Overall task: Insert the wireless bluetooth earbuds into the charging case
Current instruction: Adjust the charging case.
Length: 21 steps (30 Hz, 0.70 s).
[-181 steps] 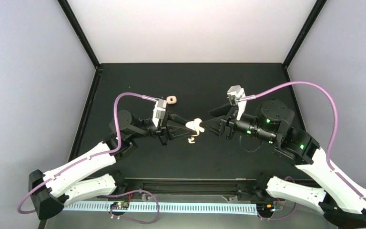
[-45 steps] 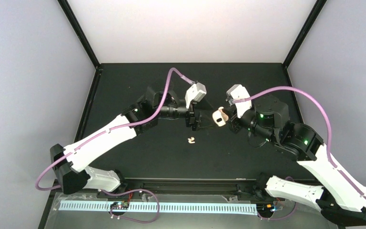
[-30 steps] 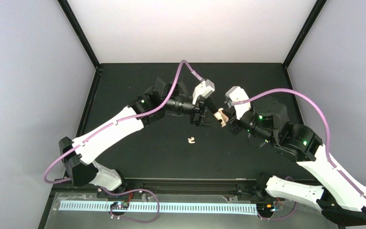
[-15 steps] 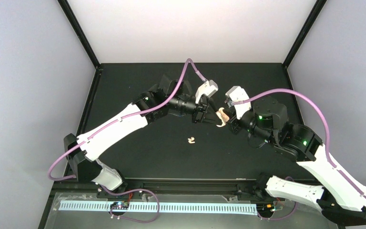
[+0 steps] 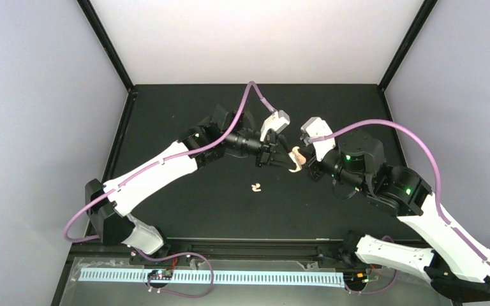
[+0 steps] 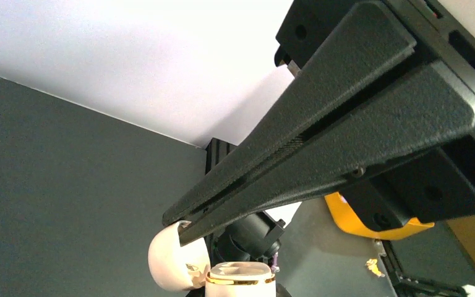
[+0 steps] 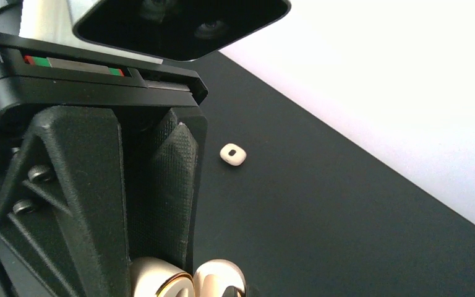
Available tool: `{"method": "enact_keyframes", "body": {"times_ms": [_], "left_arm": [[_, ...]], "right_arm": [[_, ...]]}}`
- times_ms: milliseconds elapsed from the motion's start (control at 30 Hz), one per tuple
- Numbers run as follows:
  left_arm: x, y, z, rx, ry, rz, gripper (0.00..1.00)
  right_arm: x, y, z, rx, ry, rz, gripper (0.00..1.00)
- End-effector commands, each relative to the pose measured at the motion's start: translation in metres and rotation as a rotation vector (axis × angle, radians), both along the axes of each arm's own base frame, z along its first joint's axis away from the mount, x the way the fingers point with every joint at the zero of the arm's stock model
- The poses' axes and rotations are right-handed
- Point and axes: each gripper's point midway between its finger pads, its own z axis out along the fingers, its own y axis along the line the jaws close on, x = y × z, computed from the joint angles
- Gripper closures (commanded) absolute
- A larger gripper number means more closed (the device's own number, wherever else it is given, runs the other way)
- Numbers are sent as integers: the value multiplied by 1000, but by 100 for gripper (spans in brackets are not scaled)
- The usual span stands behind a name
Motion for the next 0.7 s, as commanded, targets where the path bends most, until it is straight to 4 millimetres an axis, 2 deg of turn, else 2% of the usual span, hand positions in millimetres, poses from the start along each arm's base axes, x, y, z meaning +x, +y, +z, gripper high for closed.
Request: {"method": "enact_keyframes", "body": {"times_ms": [0, 133, 333, 500, 667], "left_arm": [[-18, 10, 28, -132, -91, -56, 98], [-30, 22, 33, -197, -173, -69, 98], [-49, 51, 40, -310, -299, -44, 99], [-55, 69, 34, -353, -341, 16, 98], [-52, 85, 22, -383, -360, 111, 98]], "right_arm": [[-11, 11, 14, 64, -2, 76, 98], [-19, 15, 26, 119, 17, 113, 80], [-33, 24, 44, 211, 44, 191, 66], [-47, 31, 54, 282, 66, 268, 52], [-66, 42, 66, 380, 86, 386, 38]]}}
